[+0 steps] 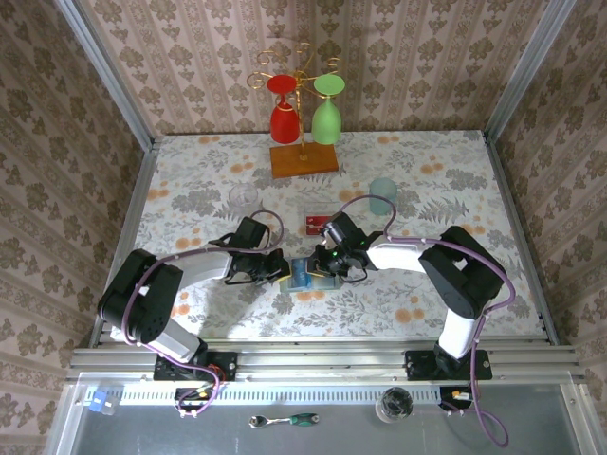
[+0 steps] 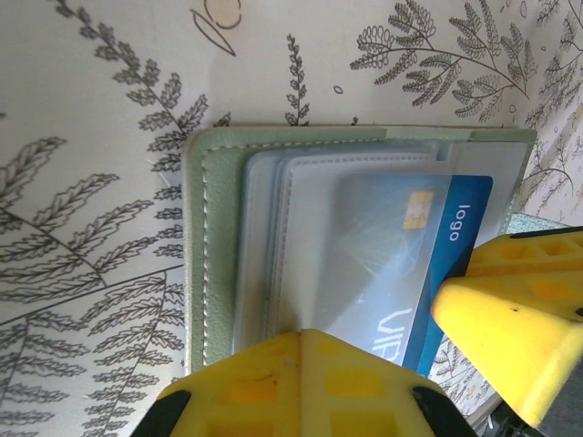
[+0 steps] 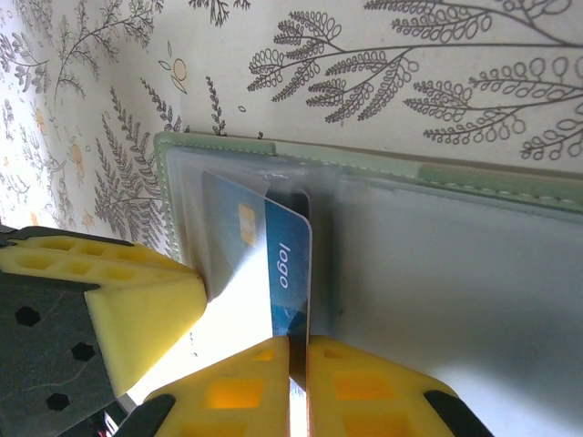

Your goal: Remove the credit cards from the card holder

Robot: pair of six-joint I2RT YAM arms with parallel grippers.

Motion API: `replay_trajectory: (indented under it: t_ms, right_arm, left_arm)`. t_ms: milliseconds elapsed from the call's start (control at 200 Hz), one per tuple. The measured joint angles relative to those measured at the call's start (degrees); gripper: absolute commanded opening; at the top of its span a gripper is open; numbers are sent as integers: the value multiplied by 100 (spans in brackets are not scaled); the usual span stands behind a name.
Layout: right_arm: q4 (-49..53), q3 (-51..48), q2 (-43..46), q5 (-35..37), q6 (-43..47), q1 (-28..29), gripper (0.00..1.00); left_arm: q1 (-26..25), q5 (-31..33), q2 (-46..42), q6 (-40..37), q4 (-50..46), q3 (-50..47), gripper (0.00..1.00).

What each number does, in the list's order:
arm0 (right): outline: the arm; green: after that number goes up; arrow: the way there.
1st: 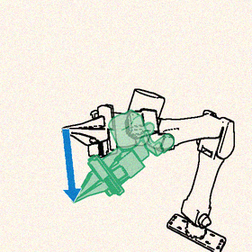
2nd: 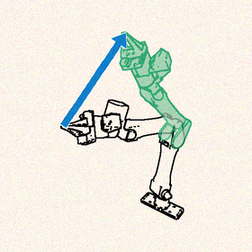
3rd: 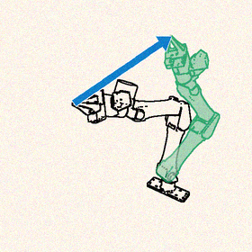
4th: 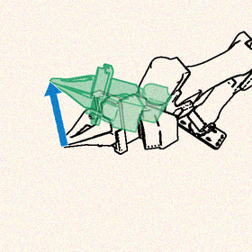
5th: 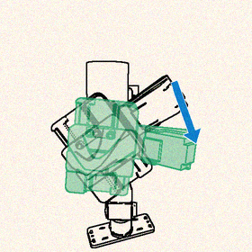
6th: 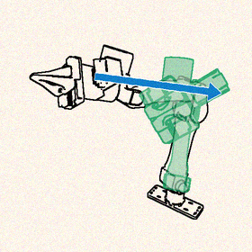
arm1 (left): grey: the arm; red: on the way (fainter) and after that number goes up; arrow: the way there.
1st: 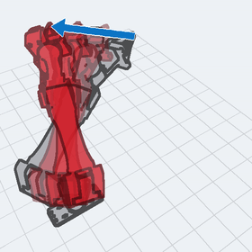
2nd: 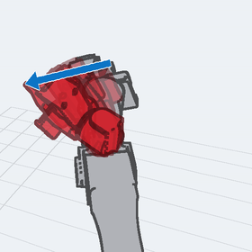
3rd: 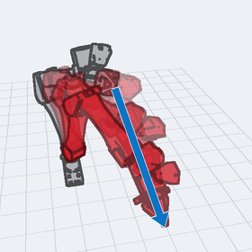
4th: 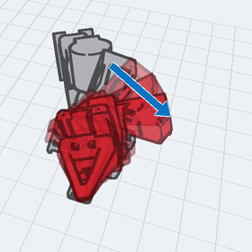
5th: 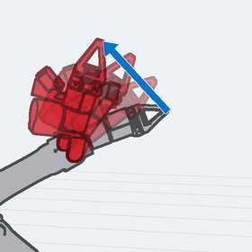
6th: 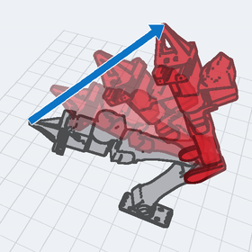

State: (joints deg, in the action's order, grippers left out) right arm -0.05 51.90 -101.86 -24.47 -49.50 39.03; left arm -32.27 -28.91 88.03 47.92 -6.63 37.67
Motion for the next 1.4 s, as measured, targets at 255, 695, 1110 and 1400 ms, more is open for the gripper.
replay_trajectory:
  t_ms: [255,695,1110,1400]
  right_arm:
    - [31,-66,122,2,26,-52,10]
    - [616,-68,527,61,411,-210,6]
    - [1329,142,599,332,693,-214,6]
    - [1644,398,601,549,734,-173,5]
  left_arm:
    - [48,17,-39,-2,-87,-2,0]
    - [50,13,-39,-2,-70,-2,0]
    - [50,-7,-39,-22,-68,-2,0]
    - [50,-31,-39,-20,-17,-9,0]
